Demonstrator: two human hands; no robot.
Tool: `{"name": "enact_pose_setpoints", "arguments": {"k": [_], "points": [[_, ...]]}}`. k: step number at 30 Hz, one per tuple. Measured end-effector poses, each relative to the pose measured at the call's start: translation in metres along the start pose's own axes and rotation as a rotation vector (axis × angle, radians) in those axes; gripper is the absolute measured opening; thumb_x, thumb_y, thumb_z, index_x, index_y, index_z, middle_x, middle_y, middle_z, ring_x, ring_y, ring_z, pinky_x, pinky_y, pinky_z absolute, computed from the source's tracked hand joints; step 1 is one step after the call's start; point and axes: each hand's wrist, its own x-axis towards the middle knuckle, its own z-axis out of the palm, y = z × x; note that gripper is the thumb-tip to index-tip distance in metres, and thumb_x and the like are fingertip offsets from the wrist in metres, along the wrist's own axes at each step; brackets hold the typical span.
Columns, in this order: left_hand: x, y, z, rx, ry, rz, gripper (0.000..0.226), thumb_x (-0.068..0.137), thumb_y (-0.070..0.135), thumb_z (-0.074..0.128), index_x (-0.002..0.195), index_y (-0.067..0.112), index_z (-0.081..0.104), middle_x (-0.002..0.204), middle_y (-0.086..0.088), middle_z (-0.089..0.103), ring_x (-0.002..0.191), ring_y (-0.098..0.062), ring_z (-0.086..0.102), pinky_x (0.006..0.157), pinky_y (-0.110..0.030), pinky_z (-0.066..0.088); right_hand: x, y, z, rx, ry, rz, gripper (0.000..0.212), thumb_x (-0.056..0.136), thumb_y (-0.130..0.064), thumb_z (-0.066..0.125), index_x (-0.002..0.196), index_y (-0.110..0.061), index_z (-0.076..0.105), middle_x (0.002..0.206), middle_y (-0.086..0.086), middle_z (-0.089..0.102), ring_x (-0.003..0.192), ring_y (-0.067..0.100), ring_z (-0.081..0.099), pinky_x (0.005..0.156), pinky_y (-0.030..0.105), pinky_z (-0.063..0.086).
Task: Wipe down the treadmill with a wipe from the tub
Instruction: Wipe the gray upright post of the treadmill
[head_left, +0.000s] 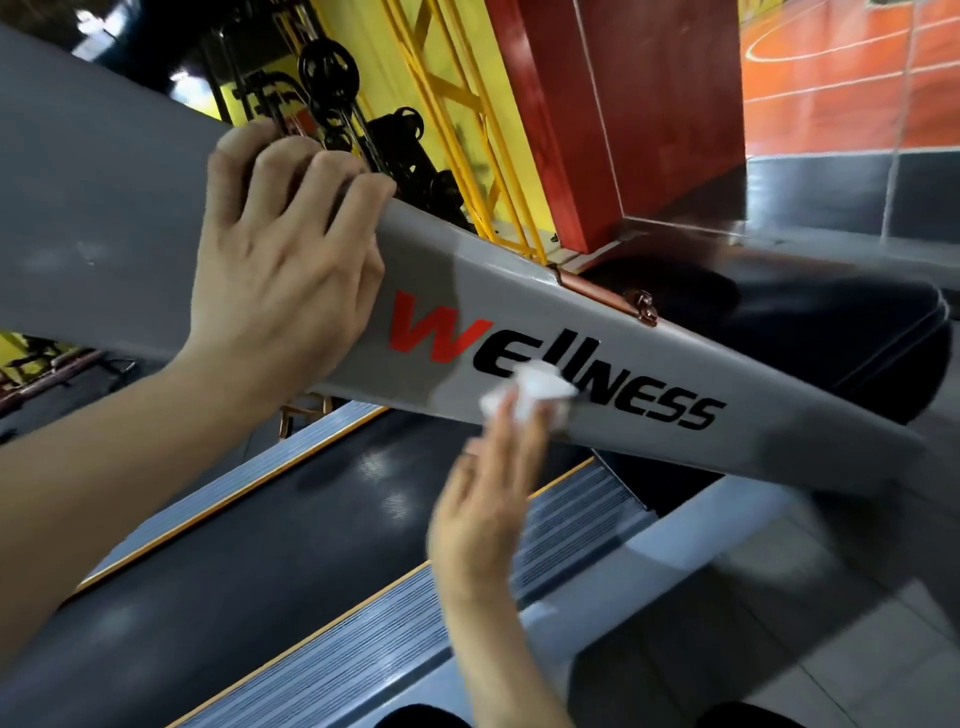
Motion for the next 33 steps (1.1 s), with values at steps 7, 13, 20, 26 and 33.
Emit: {"name": "enact_pose_setpoints", "arguments": {"k": [7,13,20,26,33], "points": [[0.012,0.034,0.007,-0.162,-0.066,0.153,0.037,0.105,0.018,0.035,0.132,0.004,0.055,0.130,-0.017,0.060,0.118,-0.039,0.053,0.114,-0.051,0.031,0.013,0.000,-0.013,-0.085,-0.244,-0.359,0.047,0.104,-0.016,0.040,0.151,-0.012,0.042,0.161,0.012,0.034,0.153,0.027,0.024,0.122,0.049,0.027],[0.021,0.103,0.033,-0.213,-0.088,0.275,0.039,0.102,0.019,0.039,0.133,0.004,0.057,0.130,-0.016,0.062,0.119,-0.037,0.058,0.110,-0.050,0.036,0.046,0.083,-0.060,-0.117,0.073,0.218,0.055,0.106,-0.024,0.035,0.160,-0.021,0.025,0.169,0.004,0.015,0.156,0.019,0.012,0.122,0.048,0.028],[0.023,0.117,0.051,-0.095,-0.054,0.250,0.034,0.107,0.021,0.038,0.132,0.008,0.057,0.125,-0.015,0.064,0.110,-0.034,0.062,0.100,-0.047,0.041,0.136,0.061,-0.073,-0.064,0.008,0.059,0.046,0.106,-0.021,0.035,0.152,-0.021,0.043,0.158,0.000,0.039,0.149,0.011,0.027,0.123,0.036,0.025],[0.023,0.121,0.047,-0.064,-0.087,0.239,0.035,0.108,0.023,0.035,0.133,0.007,0.055,0.125,-0.017,0.063,0.110,-0.037,0.060,0.099,-0.049,0.039,0.176,0.149,-0.147,-0.380,-0.124,0.177,0.047,0.103,-0.028,0.028,0.134,-0.016,0.062,0.133,0.004,0.063,0.126,0.027,0.052,0.115,0.038,0.034],[0.028,0.124,0.041,-0.093,-0.160,0.204,0.038,0.110,0.025,0.033,0.133,0.005,0.056,0.128,-0.019,0.062,0.107,-0.040,0.060,0.094,-0.052,0.038,0.169,0.097,-0.117,-0.247,-0.265,-0.078,0.045,0.102,-0.023,0.031,0.139,-0.021,0.056,0.140,-0.002,0.056,0.133,0.016,0.045,0.118,0.030,0.031]]}}
